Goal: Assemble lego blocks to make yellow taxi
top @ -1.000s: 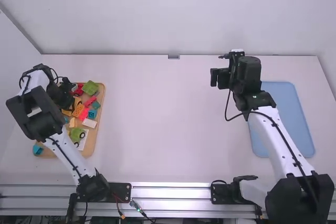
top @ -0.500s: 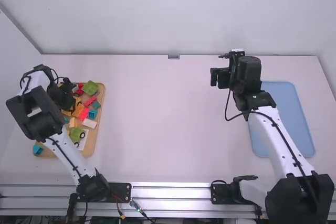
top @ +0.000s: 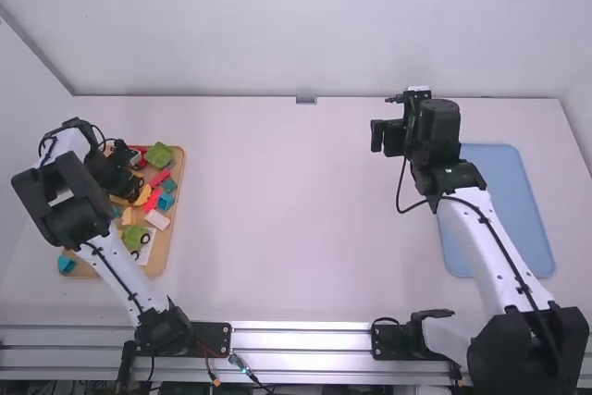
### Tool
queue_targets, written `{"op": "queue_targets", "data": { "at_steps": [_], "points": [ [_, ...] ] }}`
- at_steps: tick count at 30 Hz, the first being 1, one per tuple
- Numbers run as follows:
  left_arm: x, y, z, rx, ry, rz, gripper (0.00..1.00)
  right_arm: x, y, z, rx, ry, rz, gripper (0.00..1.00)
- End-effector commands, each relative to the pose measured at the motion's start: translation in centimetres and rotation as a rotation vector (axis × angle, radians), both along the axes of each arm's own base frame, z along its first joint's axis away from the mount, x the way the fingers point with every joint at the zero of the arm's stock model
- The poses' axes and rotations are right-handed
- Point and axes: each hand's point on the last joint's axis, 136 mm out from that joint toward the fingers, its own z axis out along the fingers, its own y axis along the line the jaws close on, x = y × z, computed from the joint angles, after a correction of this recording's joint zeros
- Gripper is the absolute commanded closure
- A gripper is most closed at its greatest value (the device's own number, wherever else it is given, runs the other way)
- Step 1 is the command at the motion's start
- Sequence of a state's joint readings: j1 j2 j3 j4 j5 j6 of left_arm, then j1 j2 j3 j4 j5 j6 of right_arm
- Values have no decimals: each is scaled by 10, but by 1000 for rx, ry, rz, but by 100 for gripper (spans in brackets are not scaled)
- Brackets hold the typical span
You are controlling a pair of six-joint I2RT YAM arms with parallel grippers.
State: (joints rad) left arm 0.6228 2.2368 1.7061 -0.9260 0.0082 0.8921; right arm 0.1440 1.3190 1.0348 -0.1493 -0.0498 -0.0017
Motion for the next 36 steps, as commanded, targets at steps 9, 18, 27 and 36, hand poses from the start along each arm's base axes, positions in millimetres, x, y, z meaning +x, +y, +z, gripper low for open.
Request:
{"op": "queue_targets", "data": {
  "at_steps": [9,18,27,36],
  "points": [
    [-6,-3,-8,-25,24,118,8,6,1,17,10,-37,-1,1],
    [-14,-7,-13,-36,50,114,1,7,2,17,10,-37,0,1],
    [-29,-9,-30,-17,92,123,6,6,2,17,10,-34,0,1],
    [-29,-9,-32,-10,93,122,16,7,2,17,11,-38,0,1]
  ]
}}
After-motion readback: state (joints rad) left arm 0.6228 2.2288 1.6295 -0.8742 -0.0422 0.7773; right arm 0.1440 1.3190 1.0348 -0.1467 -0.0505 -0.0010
